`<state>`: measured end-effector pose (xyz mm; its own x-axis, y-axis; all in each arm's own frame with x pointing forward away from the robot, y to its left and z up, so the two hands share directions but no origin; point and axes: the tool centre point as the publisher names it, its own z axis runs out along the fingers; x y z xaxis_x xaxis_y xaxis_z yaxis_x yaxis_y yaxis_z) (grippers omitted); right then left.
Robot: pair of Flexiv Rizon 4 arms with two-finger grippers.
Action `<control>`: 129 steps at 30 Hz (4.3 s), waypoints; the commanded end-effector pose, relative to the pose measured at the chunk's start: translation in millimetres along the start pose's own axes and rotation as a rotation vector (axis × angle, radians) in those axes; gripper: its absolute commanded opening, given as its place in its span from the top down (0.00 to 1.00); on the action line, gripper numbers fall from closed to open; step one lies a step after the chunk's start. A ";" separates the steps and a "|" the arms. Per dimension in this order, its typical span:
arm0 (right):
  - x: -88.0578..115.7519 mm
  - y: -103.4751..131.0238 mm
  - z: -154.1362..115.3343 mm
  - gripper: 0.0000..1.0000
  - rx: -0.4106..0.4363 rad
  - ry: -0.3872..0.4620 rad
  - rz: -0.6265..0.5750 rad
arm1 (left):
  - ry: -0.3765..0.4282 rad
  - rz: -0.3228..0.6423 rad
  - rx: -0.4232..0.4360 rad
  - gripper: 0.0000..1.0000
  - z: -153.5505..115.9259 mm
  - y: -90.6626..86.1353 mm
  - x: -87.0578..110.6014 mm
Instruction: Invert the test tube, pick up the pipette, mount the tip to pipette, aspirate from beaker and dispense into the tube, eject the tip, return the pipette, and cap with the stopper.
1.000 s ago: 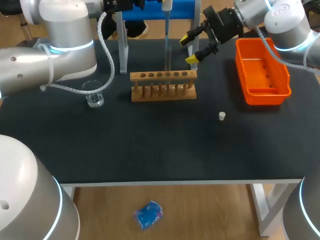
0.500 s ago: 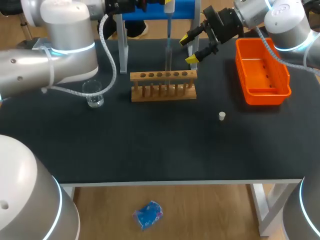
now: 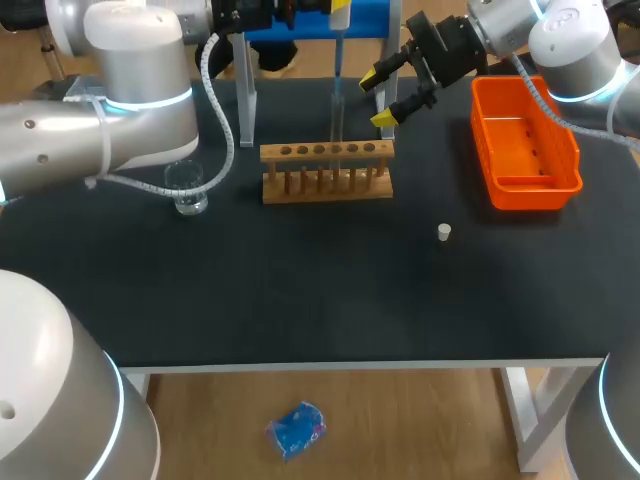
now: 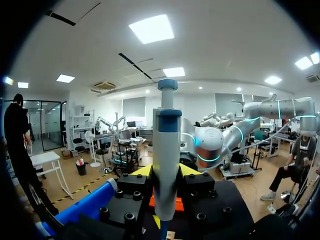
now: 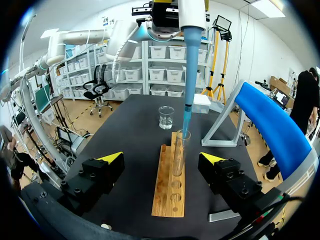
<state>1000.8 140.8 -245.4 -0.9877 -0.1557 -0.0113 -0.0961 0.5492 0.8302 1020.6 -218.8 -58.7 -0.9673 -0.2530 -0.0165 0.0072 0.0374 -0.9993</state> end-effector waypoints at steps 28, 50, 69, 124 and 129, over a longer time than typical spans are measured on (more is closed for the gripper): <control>-1.1 0.1 -0.7 0.00 0.003 0.004 0.000 | -0.003 -0.045 0.003 1.00 5.1 25.7 -5.4; -1.1 0.1 -0.7 0.00 0.003 0.004 0.000 | -0.009 -0.074 0.002 1.00 5.9 42.2 -2.4; -1.1 0.1 -0.7 0.00 0.003 0.004 0.000 | -0.015 -0.080 0.010 1.00 6.2 46.8 -2.7; -35.1 189.1 -156.6 1.00 -0.519 0.014 0.017 | -0.018 -0.076 -0.004 1.00 6.8 46.1 -1.2; -35.1 189.1 -156.6 1.00 -0.519 0.014 0.017 | -0.018 -0.076 -0.004 1.00 6.8 46.1 -1.2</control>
<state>1030.5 122.1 6.6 -0.9908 -0.1350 0.0087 -0.0050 0.1013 0.9948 1024.3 -222.9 -105.6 -0.9608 -0.2709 0.0592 -0.0672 0.0204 -0.9975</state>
